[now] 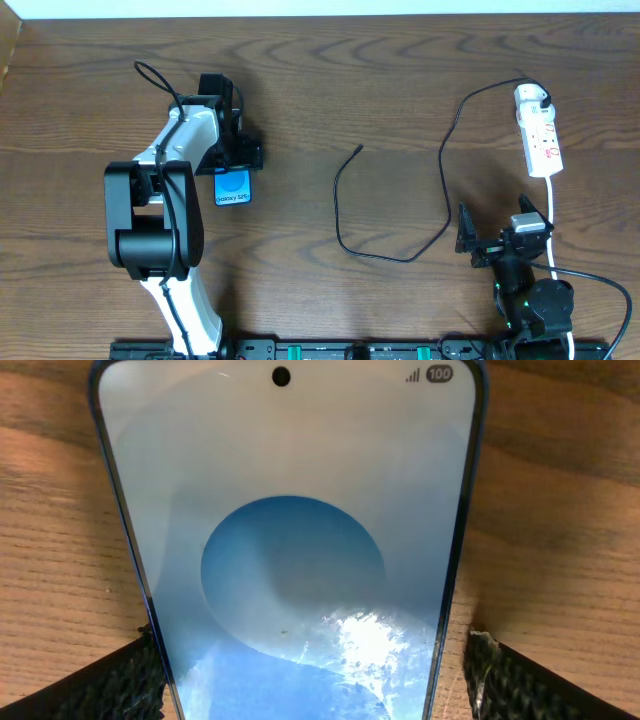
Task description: Plug charger to phone and switch on socket
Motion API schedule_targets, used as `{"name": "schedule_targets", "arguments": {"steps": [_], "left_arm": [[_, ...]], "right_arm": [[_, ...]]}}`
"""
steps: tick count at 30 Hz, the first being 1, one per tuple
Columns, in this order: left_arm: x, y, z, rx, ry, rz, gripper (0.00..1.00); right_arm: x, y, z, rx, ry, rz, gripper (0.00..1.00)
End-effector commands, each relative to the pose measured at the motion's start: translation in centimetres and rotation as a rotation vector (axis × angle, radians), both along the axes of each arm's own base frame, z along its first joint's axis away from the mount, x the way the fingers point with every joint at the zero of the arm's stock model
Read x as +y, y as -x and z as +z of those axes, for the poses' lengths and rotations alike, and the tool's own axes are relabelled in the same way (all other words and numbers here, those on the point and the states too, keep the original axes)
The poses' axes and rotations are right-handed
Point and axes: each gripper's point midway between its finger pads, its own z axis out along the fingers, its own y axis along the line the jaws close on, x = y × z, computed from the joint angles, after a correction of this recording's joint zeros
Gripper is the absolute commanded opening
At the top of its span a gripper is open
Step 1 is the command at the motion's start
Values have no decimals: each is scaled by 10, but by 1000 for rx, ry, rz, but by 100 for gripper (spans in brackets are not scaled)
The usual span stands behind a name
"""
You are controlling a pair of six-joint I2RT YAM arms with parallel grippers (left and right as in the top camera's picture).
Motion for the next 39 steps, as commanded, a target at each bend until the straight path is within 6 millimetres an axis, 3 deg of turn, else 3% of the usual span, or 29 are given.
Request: {"name": "schedule_targets", "arguments": {"steps": [1, 39], "left_arm": [[10, 24, -23, 100, -45, 10, 95], [15, 20, -26, 82, -75, 29, 95]], "right_arm": [[0, 0, -1, -1, 8, -1, 99], [0, 0, -1, -1, 8, -2, 99]]}}
